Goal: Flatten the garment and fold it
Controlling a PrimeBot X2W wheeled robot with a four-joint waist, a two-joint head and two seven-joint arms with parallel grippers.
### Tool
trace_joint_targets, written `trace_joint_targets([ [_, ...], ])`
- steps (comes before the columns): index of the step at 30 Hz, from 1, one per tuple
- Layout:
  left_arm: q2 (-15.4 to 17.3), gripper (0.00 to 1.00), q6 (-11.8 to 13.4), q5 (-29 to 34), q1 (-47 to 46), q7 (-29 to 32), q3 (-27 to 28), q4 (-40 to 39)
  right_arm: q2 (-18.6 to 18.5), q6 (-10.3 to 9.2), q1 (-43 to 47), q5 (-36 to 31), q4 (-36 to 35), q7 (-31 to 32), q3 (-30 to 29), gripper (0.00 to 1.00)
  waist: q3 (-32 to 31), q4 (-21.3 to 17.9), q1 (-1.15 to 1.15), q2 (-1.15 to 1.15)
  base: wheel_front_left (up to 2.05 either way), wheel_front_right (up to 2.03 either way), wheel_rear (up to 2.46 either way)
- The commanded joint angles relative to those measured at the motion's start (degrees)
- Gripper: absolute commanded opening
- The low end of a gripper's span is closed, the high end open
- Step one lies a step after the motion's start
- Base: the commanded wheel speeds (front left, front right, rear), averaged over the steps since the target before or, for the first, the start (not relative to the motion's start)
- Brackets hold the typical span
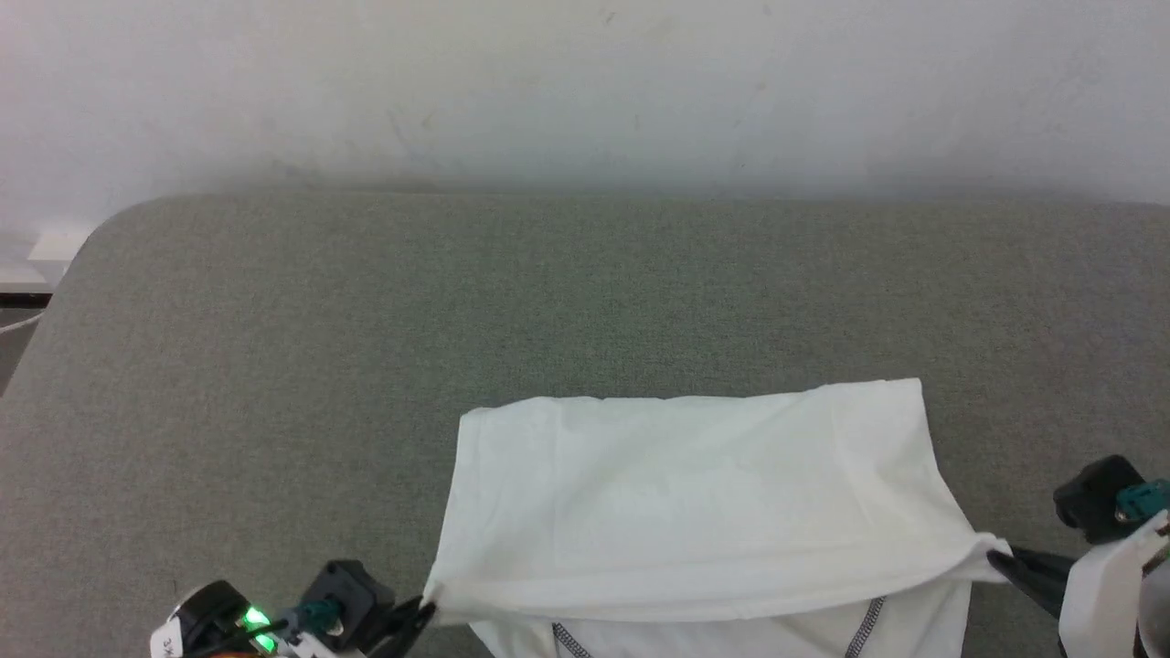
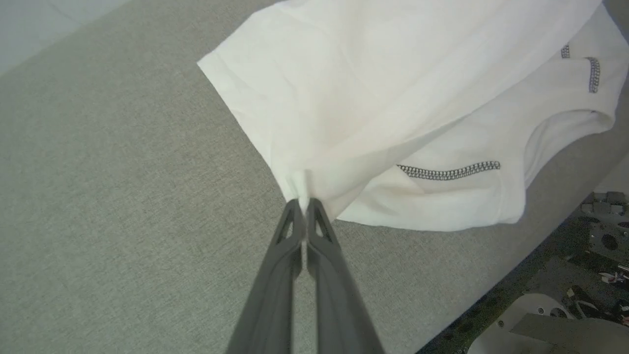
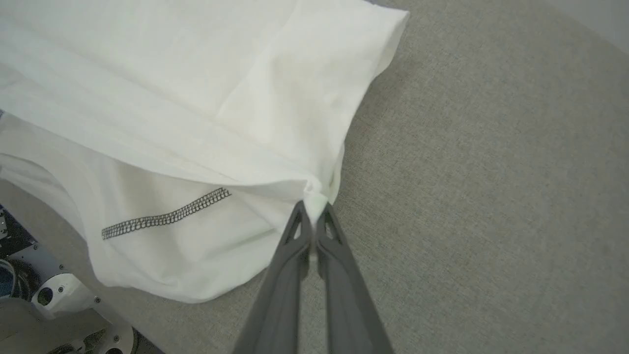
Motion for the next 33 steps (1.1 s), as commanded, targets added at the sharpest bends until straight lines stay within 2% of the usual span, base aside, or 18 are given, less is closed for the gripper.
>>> trace_joint_targets([
  [1,0.2,0.0,-0.6,0.6,0.9,0.4,-0.8,0.3,-0.4,-0.13,1.7,-0.9,-0.7,1.1,-1.0,0.0,0.1,0.1,0.0,0.0,0.0,0.0,0.0],
  [6,-1.0,0.0,-2.2,1.7,1.5,1.0,-3.3,2.8,0.3,-0.13,6.6,-1.3,-1.8,5.3,-3.5,0.0,0.5,0.2,0.0,0.0,0.0,0.0,0.0],
  [13,-3.2,0.0,-4.2,4.2,0.8,0.4,-5.7,7.7,1.0,-0.13,10.3,-2.6,-2.9,8.8,-3.9,0.0,1.5,0.2,0.0,0.0,0.0,0.0,0.0],
  [14,-3.7,0.0,-4.5,4.1,0.8,0.3,-6.0,8.2,1.4,-0.13,10.6,-2.5,-2.4,9.3,-4.2,0.33,1.6,0.2,0.0,0.0,0.0,0.0,0.0],
  [15,-4.0,0.42,-4.9,4.0,0.9,0.4,-6.3,8.7,1.6,-0.13,11.0,-2.4,-2.1,10.2,-4.3,1.0,1.7,0.2,0.0,0.0,0.0,0.0,0.0],
  [16,-4.3,1.0,-5.5,3.8,0.9,0.6,-6.6,9.1,1.7,-0.13,11.2,-2.5,-2.1,10.7,-4.2,1.0,1.6,0.2,0.0,0.0,0.0,0.0,0.0],
  [19,-4.6,1.0,-5.9,3.8,0.7,-0.2,-6.6,9.7,2.2,-0.13,11.4,-2.1,-2.7,10.7,-4.7,1.0,1.0,0.3,0.0,0.0,0.0,0.0,0.0],
  [23,-5.0,1.0,-4.2,0.4,0.7,-2.8,-3.3,8.9,3.7,-0.13,10.6,1.3,-4.3,10.6,-9.2,1.0,-0.3,0.7,0.0,0.0,0.0,0.0,0.0],
  [27,-5.5,1.0,-1.1,-4.9,0.5,-6.9,2.8,6.9,6.9,-0.13,9.1,3.1,-6.5,11.2,-16.0,1.0,-1.5,1.0,0.0,0.0,0.0,0.0,0.0],
  [30,-5.9,1.0,2.2,-7.0,0.5,-11.0,7.4,6.7,10.3,-0.13,8.1,0.7,-6.9,11.3,-20.6,1.0,-2.1,1.1,0.0,0.0,0.0,0.0,0.0],
  [33,-8.0,1.0,6.0,-9.2,1.4,-17.7,12.6,7.6,15.9,-0.13,7.6,-2.4,-6.0,11.3,-24.1,1.0,-2.4,1.2,0.0,0.0,0.0,0.0,0.0],
])
